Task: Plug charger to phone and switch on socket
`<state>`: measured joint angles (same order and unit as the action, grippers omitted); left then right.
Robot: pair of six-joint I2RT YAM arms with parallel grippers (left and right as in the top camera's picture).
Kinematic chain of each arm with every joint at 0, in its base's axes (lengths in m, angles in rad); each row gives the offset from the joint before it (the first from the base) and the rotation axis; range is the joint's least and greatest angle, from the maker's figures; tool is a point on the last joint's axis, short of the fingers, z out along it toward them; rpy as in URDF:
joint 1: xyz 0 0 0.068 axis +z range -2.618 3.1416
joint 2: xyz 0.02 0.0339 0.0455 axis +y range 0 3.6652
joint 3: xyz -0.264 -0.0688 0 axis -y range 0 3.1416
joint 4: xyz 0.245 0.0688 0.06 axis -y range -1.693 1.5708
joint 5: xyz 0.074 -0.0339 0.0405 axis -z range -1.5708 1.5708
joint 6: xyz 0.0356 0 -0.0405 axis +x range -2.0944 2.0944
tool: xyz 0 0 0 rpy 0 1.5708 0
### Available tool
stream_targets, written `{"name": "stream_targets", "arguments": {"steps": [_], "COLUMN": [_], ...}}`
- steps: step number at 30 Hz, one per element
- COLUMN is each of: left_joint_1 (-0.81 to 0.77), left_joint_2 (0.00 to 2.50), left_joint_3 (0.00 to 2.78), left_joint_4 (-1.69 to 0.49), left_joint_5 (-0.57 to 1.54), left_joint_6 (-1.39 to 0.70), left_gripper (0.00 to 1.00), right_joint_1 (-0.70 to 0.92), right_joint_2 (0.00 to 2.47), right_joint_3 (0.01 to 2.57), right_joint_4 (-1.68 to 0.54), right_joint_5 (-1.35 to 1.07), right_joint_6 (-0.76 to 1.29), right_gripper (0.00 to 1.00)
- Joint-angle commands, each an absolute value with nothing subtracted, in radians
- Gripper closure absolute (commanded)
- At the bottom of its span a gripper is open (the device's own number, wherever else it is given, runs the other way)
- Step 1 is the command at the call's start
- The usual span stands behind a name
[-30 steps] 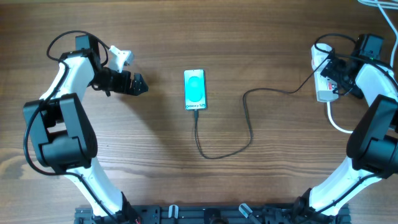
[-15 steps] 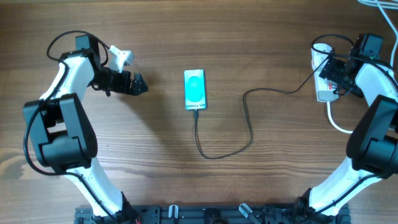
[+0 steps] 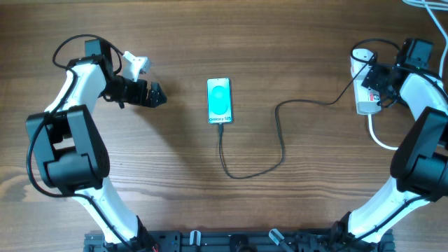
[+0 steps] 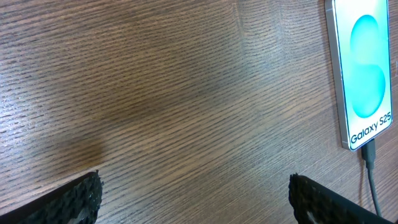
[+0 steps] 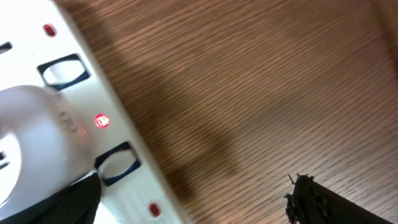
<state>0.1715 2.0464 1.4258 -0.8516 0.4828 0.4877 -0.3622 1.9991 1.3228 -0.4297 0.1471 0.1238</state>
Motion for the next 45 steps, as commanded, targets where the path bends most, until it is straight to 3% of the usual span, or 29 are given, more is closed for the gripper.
{"name": "stream_targets", "arguments": {"steps": [1,45], "left_joint_1": [0.175,0.175], "left_joint_2": [2.044,2.044], "left_joint_3": [1.425,1.425], "left_joint_4": [-0.852,-0.852], "left_joint_5": [0.48,0.48], "left_joint_6": [0.489,0.489], "left_gripper": [0.0,0.0], "right_joint_1": [-0.345,-0.357], "right_joint_2": [2.038,2.038], "right_joint_3": [1.314,1.314], "right_joint_4": [-0.348,-0.322], "right_joint_5": [0.134,0.114], "right_joint_6": [0.131,0.133], "right_gripper": [0.0,0.0]}}
